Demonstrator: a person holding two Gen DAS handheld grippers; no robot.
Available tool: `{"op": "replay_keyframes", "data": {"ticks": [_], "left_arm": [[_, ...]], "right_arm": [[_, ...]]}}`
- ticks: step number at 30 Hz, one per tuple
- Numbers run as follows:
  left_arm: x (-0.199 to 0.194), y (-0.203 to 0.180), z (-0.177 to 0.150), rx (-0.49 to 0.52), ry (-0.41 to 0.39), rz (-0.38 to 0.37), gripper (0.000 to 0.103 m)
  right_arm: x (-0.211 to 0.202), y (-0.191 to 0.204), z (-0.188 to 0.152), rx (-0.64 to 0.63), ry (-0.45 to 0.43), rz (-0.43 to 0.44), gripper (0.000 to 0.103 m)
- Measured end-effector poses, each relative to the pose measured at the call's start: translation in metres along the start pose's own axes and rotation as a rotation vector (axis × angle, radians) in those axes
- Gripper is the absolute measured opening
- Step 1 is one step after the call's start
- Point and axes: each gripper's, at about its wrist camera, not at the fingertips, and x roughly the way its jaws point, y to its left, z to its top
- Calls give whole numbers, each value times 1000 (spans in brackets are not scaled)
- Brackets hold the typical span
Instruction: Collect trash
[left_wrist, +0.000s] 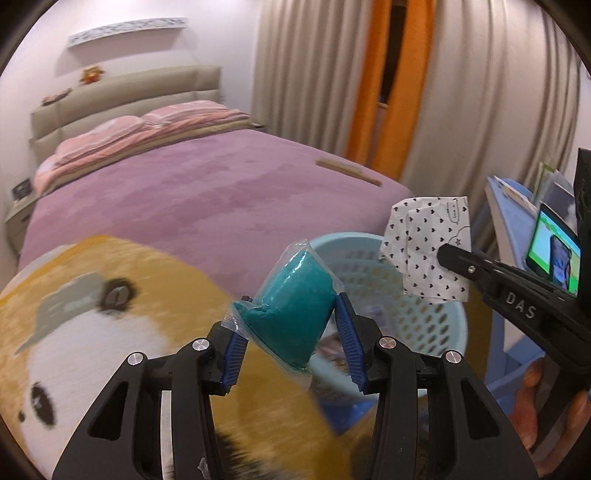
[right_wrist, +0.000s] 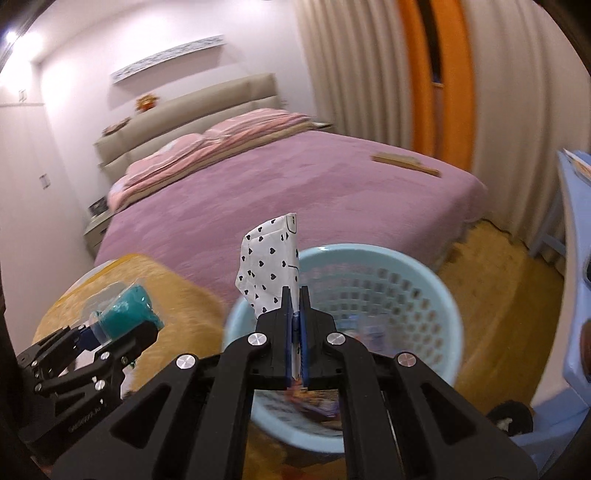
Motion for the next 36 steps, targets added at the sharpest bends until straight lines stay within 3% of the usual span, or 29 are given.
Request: {"op": "replay_keyframes", "data": {"ticks": [7, 13, 17, 20, 23, 25, 32, 36], "left_arm": [[36, -31, 4, 10, 61, -66, 44], [50, -44, 2, 16, 90, -96, 45], [52, -45, 4, 2, 81, -82, 72], [48, -38, 2, -14, 81, -78, 77], [37, -30, -1, -26, 69, -62, 81], [22, -21, -6, -45, 41, -45, 86], [-31, 8, -26, -99, -51, 30, 91], [-60, 24, -41, -118, -120, 127, 94]], "right_arm": [[16, -52, -1, 95, 44, -38, 2], [30, -66, -5, 119, 90, -47, 2], [45, -72, -9, 122, 152, -19, 5], [45, -76, -14, 143, 169, -19, 9], [35, -76, -15, 148, 153, -3, 26], [24, -72, -15, 141, 118, -2, 65], [-13, -43, -18, 74, 53, 46, 69], [-28, -21, -23, 39, 24, 77, 77]]}}
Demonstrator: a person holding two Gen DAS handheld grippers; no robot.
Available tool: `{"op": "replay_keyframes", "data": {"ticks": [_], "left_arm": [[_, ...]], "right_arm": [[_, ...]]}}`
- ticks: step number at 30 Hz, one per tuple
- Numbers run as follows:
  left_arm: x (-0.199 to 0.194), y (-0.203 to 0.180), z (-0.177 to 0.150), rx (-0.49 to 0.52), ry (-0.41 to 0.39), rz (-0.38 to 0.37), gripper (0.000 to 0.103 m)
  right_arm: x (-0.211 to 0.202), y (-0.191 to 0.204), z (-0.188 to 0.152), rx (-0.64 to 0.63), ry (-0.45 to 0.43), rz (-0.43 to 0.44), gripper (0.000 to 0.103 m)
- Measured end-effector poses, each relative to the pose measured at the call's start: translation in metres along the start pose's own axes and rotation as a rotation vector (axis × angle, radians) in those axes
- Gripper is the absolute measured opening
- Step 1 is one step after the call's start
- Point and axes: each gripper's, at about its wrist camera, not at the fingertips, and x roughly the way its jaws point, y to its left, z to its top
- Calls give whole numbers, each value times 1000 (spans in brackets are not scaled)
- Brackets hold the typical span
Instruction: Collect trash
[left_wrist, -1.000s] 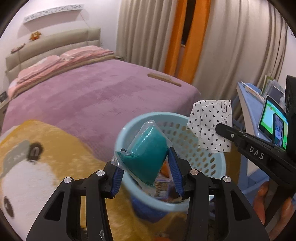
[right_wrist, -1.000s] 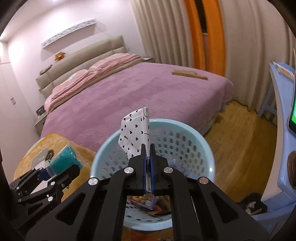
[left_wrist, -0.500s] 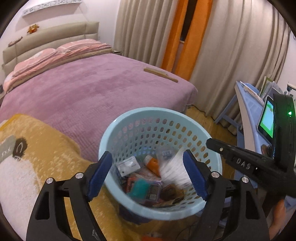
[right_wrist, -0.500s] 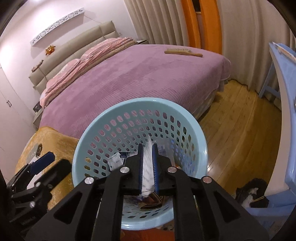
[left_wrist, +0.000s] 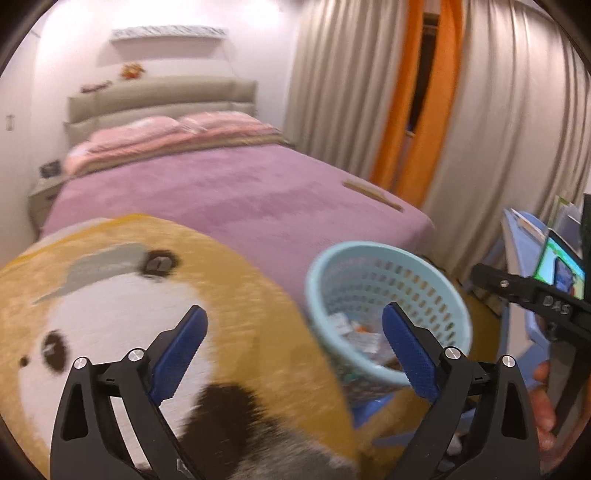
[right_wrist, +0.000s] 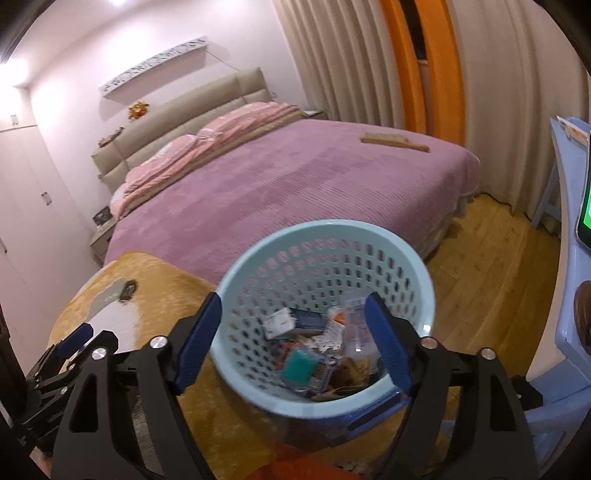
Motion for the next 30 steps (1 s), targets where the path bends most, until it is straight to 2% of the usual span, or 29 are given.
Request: {"op": "replay_keyframes", "data": {"ticks": [4, 8, 11, 13, 16, 25, 30], "left_arm": [[-25, 15, -16, 6, -110, 167, 96], [-32, 20, -33, 38, -153, 233, 96], [-32, 20, -33, 62, -157, 233, 96], [-35, 19, -33, 69, -175, 232, 96], [-35, 23, -35, 59, -158, 225, 96], [-42, 29, -39, 32, -187, 197, 96], [-44, 24, -39, 55, -213, 229, 96]], "right_arm": [[-11, 29, -14, -59, -64, -28, 77], [-25, 49, -27, -104, -156, -35, 77], [-38, 56, -34, -115, -226, -4, 77], [-44, 62, -36, -133, -259, -21, 77], [-50, 71, -38, -166, -300, -55, 77], [-45, 72, -38, -172, -284, -35, 77], [-45, 75, -38, -193, -290, -44, 77]]}}
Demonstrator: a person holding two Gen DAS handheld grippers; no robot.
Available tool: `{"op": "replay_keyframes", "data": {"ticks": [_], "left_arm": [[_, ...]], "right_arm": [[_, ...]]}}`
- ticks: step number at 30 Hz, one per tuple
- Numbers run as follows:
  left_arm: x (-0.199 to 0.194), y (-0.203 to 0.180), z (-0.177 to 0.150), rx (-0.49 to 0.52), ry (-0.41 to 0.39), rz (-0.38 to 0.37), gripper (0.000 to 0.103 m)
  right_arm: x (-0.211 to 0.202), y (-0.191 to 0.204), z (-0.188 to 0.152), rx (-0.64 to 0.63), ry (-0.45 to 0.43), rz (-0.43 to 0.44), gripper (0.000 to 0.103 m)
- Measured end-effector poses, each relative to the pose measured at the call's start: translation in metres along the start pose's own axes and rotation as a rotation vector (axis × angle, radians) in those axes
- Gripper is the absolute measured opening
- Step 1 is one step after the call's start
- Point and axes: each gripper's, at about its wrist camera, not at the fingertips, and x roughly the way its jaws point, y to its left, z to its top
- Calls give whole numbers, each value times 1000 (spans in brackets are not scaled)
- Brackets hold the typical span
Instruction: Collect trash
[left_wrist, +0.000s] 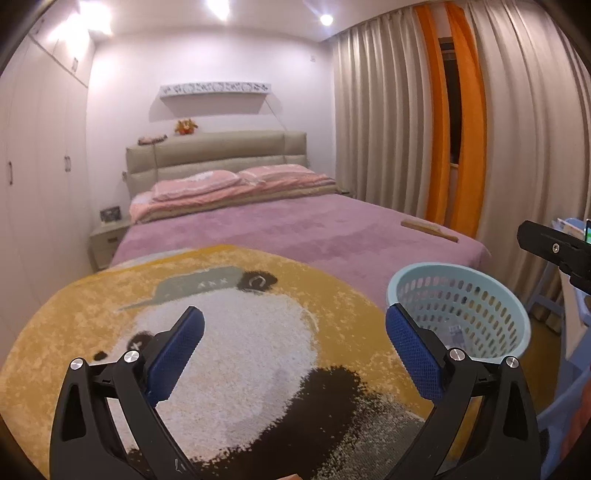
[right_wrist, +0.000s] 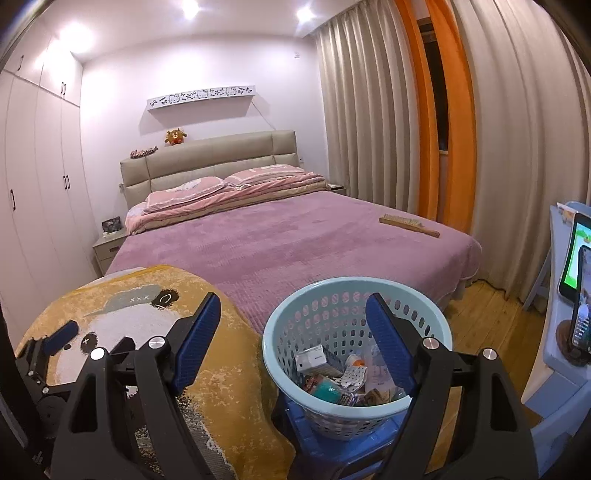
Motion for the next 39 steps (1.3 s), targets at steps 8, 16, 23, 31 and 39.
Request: {"op": "replay_keyframes", "data": {"ticks": [8, 16, 23, 31, 39], "left_arm": [[2, 4, 0, -20, 17, -23, 96], [1, 2, 0, -9, 21, -35, 96], [1, 6, 1, -29, 24, -39, 96], [3, 11, 2, -54, 25, -39, 96], [4, 9, 2, -50, 26, -41, 96]], "right_arm": [[6, 7, -5, -14, 32, -27, 77], [8, 11, -6, -20, 44, -26, 77], [7, 10, -6, -16, 39, -29, 77], [6, 6, -6, -4, 28, -31, 77], [6, 5, -7, -4, 26, -32, 77]]}}
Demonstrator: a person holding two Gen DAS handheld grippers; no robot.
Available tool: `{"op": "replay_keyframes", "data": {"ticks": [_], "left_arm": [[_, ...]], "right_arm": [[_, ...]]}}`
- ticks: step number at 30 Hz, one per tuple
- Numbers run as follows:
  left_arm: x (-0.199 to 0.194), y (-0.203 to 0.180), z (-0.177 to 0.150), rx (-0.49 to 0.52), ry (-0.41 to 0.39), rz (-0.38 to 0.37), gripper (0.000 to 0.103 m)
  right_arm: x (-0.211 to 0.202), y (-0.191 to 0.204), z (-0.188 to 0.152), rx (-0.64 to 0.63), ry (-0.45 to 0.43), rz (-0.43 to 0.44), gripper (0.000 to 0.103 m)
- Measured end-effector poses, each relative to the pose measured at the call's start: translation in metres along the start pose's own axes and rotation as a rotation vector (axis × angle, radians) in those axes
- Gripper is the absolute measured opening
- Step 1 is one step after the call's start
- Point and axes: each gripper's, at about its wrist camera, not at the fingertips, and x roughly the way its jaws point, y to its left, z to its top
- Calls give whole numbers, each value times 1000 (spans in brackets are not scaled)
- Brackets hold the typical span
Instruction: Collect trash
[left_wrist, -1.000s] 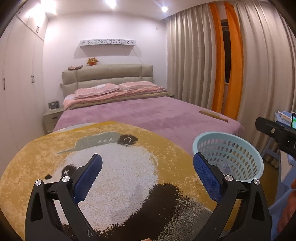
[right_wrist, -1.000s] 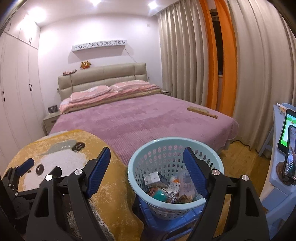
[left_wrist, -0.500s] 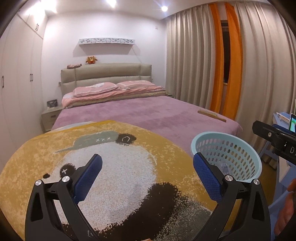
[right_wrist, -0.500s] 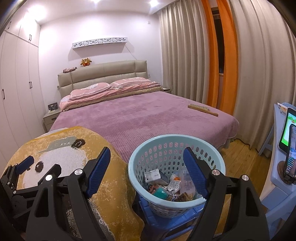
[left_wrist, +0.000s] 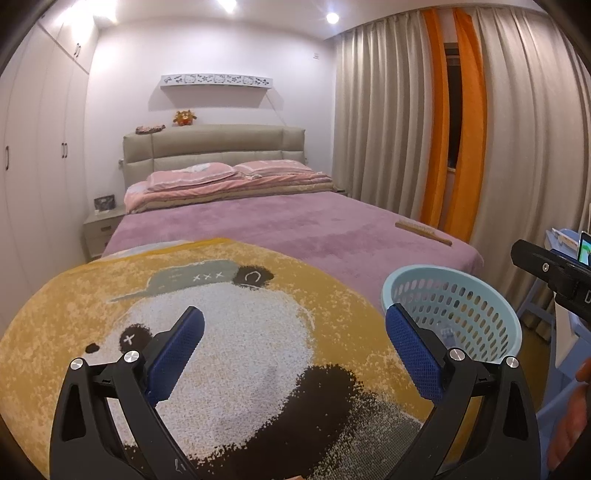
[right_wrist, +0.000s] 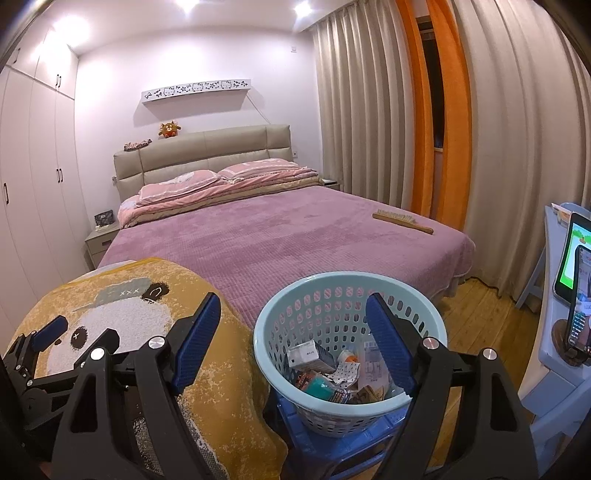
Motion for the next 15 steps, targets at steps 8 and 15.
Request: {"op": "replay_keyframes", "data": {"ticks": [8, 15], "left_arm": [[1, -1, -1, 7, 0, 0, 96], [0, -2, -2, 6, 4, -5, 96]], "right_arm": [[-2, 3, 0, -15, -10, -3, 77], [1, 3, 0, -14, 2, 4, 77]]}}
